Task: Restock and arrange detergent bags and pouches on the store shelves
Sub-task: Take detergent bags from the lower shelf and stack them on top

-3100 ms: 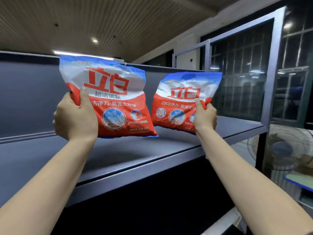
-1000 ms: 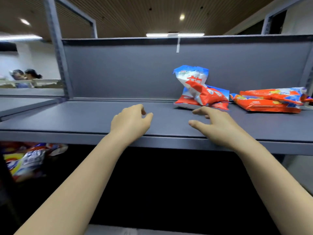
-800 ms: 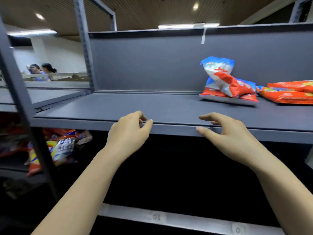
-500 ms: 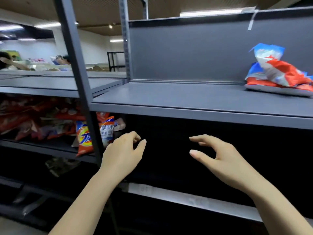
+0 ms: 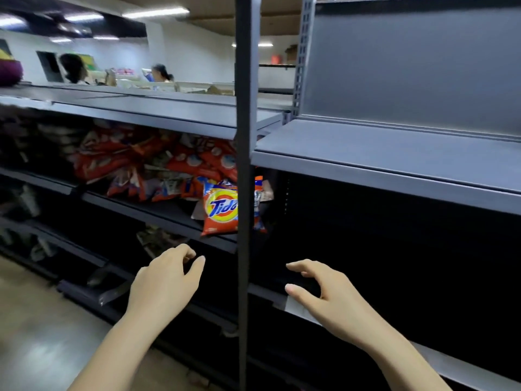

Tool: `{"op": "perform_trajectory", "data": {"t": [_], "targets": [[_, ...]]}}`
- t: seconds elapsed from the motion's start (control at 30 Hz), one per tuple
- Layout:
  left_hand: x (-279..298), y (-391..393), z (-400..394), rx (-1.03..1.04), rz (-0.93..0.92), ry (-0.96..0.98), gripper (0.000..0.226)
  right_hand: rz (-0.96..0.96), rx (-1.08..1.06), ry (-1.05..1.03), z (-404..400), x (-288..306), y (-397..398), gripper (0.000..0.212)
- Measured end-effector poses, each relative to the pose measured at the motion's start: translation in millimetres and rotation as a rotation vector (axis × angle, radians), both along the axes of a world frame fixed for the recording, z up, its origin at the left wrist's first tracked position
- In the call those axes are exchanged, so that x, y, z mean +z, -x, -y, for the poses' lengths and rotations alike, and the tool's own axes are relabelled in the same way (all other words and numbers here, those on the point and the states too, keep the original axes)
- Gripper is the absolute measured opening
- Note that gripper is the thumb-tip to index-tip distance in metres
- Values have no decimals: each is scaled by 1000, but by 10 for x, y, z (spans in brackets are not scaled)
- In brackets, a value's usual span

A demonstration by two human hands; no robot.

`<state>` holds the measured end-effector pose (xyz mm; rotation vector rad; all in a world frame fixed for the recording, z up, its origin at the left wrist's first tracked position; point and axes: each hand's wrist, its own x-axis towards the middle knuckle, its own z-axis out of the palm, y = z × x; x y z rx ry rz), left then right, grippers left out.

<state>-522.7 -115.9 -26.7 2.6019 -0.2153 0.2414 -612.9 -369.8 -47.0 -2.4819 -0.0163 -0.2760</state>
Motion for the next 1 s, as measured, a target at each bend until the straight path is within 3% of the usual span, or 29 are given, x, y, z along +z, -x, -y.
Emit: {"op": "perform_trajectory", "data": {"t": [0.37,1.0], "targets": [[-224,-1177,-603,45,-39,-44,22,-65,97,-20,-749,-273,-1179,46],[-149,-3216,-951,-92,-134,32,32,-81,-125,-75,-1300,-302,-2917,54]]}}
